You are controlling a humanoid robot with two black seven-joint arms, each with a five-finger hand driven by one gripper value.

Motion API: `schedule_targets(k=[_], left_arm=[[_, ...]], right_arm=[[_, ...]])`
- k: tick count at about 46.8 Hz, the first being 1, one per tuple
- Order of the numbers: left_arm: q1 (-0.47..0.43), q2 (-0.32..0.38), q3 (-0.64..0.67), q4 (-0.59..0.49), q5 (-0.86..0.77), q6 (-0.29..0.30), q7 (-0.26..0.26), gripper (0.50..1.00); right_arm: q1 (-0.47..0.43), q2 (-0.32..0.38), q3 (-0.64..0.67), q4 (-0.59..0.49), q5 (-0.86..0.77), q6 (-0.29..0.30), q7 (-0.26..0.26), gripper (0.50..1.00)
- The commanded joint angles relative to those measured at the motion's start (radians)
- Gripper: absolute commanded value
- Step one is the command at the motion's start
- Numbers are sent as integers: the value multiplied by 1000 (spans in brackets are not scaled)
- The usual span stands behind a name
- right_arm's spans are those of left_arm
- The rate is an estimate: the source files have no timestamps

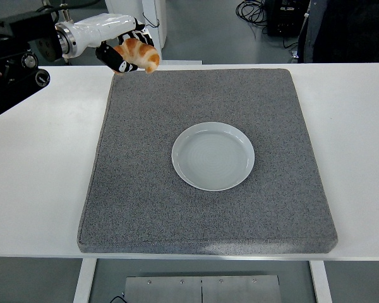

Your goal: Place the bread on the plate

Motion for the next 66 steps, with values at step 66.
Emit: schedule_targets(k=[66], left_arm=[[-245, -392, 111, 0, 5, -98, -11, 500]], right_arm=[[0, 0, 0, 0, 0, -1, 0, 1000]])
